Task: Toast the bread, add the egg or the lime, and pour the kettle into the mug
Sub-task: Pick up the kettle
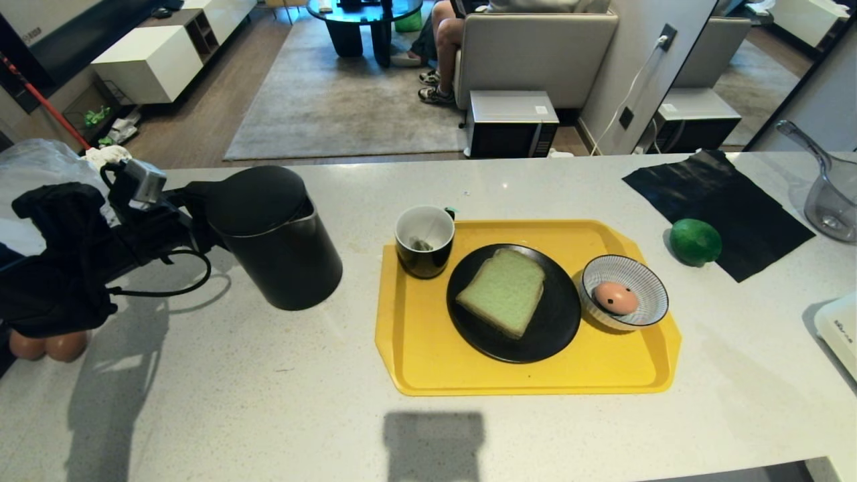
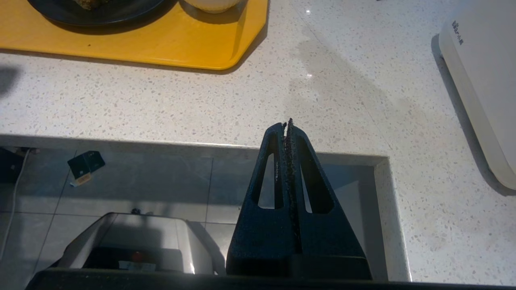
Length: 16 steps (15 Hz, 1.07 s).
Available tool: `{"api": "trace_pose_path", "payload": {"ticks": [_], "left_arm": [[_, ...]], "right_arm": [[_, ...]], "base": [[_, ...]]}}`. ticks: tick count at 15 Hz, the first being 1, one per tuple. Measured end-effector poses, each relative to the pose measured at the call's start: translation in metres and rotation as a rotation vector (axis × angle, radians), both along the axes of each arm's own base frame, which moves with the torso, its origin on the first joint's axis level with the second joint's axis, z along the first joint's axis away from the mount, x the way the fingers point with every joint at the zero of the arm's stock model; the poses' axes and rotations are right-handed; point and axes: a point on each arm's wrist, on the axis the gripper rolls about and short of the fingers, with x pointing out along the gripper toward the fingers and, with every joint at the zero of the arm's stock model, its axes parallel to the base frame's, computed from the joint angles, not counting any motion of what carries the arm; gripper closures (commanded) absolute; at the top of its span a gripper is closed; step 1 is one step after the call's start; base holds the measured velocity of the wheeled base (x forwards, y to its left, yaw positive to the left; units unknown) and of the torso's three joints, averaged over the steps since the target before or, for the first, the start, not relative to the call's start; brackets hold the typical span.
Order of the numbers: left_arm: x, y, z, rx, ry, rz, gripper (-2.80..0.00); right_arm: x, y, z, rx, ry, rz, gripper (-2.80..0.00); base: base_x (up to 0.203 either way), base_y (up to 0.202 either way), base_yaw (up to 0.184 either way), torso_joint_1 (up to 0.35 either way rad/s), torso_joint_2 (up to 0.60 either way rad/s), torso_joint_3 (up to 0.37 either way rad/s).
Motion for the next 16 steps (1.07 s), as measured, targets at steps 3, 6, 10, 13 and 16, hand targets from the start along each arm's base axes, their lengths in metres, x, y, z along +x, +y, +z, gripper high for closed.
{"api": "trace_pose_path", "payload": {"ticks": [3, 6, 10, 13, 16], "left_arm": [[0.0, 0.0, -0.0017, -0.005, 0.013, -0.014, 0.0], [0.0002, -0.0026, -0.0034, -0.005, 0.02, -0.031, 0.0], [0.0018, -0.0074, -0.004, -0.004, 0.02, -0.041, 0.0], [0.0034, -0.0092, -0.0061, -0.003, 0.022, -0.046, 0.0], [0.004, -0.0094, -0.0071, -0.004, 0.022, -0.046, 0.0]], "right_arm": [[0.0, 0.0, 0.0, 0.0, 0.0, 0.0, 0.0], [0.0, 0.0, 0.0, 0.0, 0.0, -0.001, 0.0], [0.0, 0.0, 0.0, 0.0, 0.0, 0.0, 0.0], [0.0, 0.0, 0.0, 0.0, 0.0, -0.001, 0.0], [0.0, 0.0, 0.0, 0.0, 0.0, 0.0, 0.0]], "base": [[0.0, 0.0, 0.0, 0.0, 0.0, 0.0], [0.0, 0.0, 0.0, 0.0, 0.0, 0.0], [0.0, 0.0, 0.0, 0.0, 0.0, 0.0], [0.0, 0.0, 0.0, 0.0, 0.0, 0.0], [0.0, 0.0, 0.0, 0.0, 0.0, 0.0]]}}
